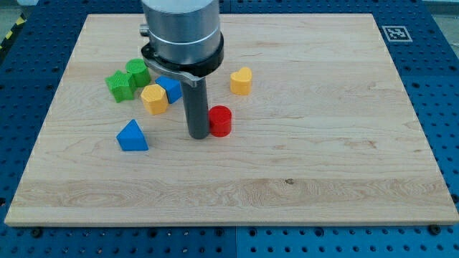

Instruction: Move the blue triangle diagonally bottom left to the red circle

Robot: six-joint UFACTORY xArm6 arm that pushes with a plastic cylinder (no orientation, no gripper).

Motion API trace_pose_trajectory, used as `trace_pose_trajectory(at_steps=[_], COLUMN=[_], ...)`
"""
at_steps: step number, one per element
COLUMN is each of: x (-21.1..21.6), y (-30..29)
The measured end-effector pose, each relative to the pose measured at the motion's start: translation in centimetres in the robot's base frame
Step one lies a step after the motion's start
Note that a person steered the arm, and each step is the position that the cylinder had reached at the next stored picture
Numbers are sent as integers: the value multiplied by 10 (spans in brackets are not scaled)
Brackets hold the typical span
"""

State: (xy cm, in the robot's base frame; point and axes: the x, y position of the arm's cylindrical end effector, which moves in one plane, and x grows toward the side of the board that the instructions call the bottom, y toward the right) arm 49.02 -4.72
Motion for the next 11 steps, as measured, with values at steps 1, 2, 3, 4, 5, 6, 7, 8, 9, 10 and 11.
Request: trace_pose_trajectory(at_steps=[1,2,3,4,5,6,7,8,9,10,11], x=[1,1,1,-4,-5,-8,-24,-37,-52,-70,-97], y=[16,8,-37,-76,-79,-78,-78,-71,-56,-38,-26])
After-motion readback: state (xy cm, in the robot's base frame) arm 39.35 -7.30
